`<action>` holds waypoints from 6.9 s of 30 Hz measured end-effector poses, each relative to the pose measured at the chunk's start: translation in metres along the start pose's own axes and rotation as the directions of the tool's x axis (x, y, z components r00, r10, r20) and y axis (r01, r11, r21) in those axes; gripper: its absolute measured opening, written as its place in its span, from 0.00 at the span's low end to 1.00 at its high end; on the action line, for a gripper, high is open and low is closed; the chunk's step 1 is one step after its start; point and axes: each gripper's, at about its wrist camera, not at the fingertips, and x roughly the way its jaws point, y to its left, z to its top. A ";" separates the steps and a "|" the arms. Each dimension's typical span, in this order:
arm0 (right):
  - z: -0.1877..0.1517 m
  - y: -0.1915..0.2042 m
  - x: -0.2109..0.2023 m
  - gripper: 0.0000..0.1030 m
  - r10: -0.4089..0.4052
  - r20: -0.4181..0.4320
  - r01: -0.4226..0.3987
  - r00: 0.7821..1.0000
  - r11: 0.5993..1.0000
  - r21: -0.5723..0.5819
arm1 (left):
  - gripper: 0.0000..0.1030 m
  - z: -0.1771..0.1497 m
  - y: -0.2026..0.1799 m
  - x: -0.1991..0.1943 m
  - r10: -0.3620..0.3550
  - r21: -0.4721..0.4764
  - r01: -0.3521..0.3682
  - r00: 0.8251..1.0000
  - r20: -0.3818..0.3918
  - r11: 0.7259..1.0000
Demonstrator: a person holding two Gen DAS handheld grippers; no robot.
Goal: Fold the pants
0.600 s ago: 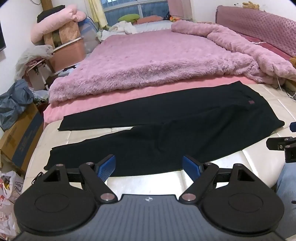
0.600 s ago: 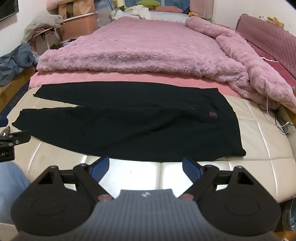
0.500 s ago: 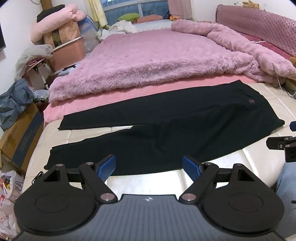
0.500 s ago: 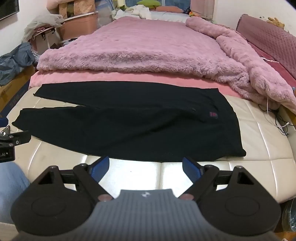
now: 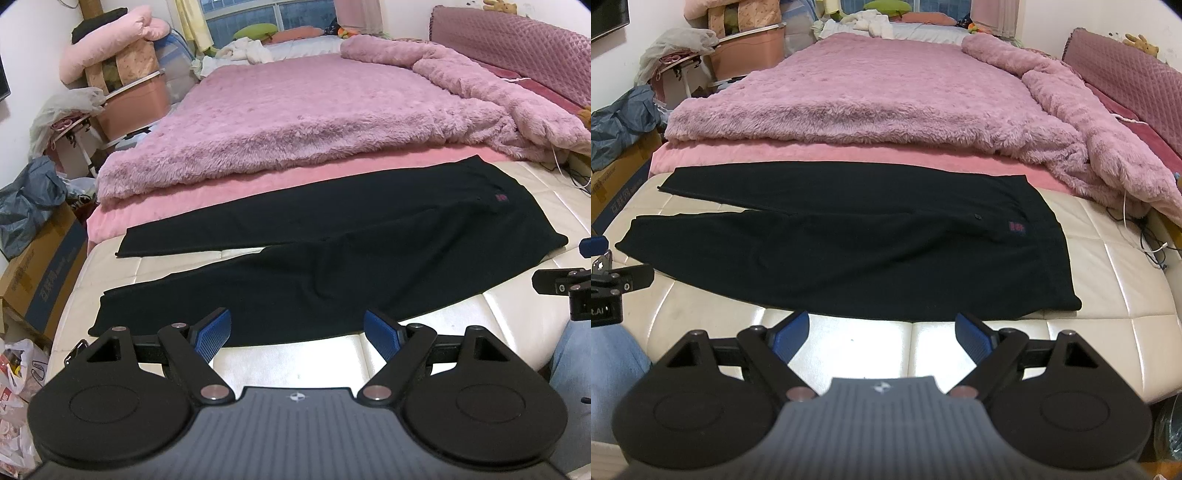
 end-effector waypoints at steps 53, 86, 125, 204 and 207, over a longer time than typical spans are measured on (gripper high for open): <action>0.000 0.006 -0.005 0.80 -0.004 0.004 0.004 1.000 1.000 -0.031 | 0.93 0.002 0.001 -0.009 -0.002 -0.002 0.002 1.000 0.000 1.000; 0.002 -0.020 0.011 0.80 -0.015 0.091 0.019 0.996 0.999 -0.038 | 0.69 -0.002 0.027 0.020 -0.102 0.108 0.093 0.991 0.083 0.990; -0.046 -0.183 0.178 0.35 -0.219 -0.078 0.103 0.973 0.706 -0.701 | 0.01 -0.071 0.058 0.191 0.102 0.626 0.003 0.986 -0.132 0.780; 0.199 -0.228 0.380 0.40 -0.273 0.020 0.233 0.962 0.781 -0.579 | 0.35 0.149 0.086 0.392 0.337 0.460 -0.253 0.935 -0.109 0.851; 0.195 -0.233 0.364 0.52 -0.293 0.056 0.278 0.955 0.807 -0.522 | 0.49 0.151 0.089 0.365 0.303 0.380 -0.258 0.951 -0.061 0.888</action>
